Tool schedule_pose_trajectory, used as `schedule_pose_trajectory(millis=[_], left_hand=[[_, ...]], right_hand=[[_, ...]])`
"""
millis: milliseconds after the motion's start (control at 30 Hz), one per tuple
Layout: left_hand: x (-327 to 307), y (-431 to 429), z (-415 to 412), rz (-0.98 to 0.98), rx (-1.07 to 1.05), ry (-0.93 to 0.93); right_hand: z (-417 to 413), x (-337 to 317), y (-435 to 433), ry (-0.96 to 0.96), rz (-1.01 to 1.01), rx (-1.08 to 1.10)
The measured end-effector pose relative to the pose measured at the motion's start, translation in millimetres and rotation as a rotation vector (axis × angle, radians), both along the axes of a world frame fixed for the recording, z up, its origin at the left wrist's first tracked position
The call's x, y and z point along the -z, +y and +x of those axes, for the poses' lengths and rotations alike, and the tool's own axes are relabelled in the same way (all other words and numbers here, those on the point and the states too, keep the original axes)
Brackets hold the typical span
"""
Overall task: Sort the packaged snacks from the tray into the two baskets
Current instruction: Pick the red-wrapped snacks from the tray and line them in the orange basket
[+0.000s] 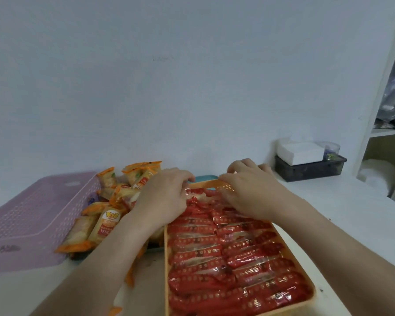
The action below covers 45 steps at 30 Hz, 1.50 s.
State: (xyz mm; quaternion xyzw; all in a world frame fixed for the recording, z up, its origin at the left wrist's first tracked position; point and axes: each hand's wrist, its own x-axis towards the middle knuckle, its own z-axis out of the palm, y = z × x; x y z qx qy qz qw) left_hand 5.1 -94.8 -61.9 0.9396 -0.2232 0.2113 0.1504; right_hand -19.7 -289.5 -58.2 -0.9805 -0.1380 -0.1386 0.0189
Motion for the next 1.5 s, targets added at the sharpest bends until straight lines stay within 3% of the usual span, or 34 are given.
schedule_pose_trajectory(millis=[67, 167, 233, 300, 367, 467, 500, 567, 633, 767, 833, 933, 1100, 1367, 1433, 1500], left_hand=[[-2, 0, -11, 0.012, 0.086, 0.029], [4, -4, -32, 0.338, 0.073, 0.099], [12, -5, -39, 0.480, 0.029, 0.176], [14, -5, -36, 0.466, 0.023, 0.203], [16, -7, -32, 0.314, 0.049, 0.177], [22, -5, -44, -0.199, -0.005, 0.038], [21, -6, -52, -0.260, -0.055, 0.008], [23, 1, -73, -0.246, -0.130, 0.032], [26, 10, -92, -0.249, -0.127, 0.213], [36, 27, -124, -0.645, 0.132, 0.682], [48, 31, -129, -0.785, 0.152, 0.692], [56, 25, -129, -0.889, 0.114, 0.605], [48, 13, -117, -0.850, 0.075, 0.566], [21, 31, -107, -0.440, 0.046, 0.624], [14, 41, -100, -0.332, 0.021, 0.637], [7, 52, -86, -0.248, 0.033, 0.698]], right_hand=[[-7, -3, 3, 0.115, 0.086, -0.111], [-16, -6, 7, 0.451, -0.033, -0.152], [-20, -5, 9, 0.500, -0.113, -0.118], [-23, 1, 11, 0.451, -0.115, -0.098], [-25, 9, 9, 0.345, -0.053, -0.106], [-27, 12, 7, 0.197, 0.167, -0.146], [-25, 11, 5, 0.153, 0.260, -0.152], [-27, 11, 8, 0.081, 0.362, -0.119], [-30, 9, 5, 0.113, 0.436, -0.001], [-48, -3, -8, 0.457, 0.621, 0.240], [-58, -4, -12, 0.530, 0.669, 0.272], [-69, 3, -15, 0.480, 0.802, 0.241], [-84, 7, -27, 0.454, 1.123, 0.150], [-82, 2, -36, 0.442, 0.859, 0.261], [-78, -6, -32, 0.433, 0.641, 0.301], [-65, -17, -27, 0.284, 0.385, 0.353]])
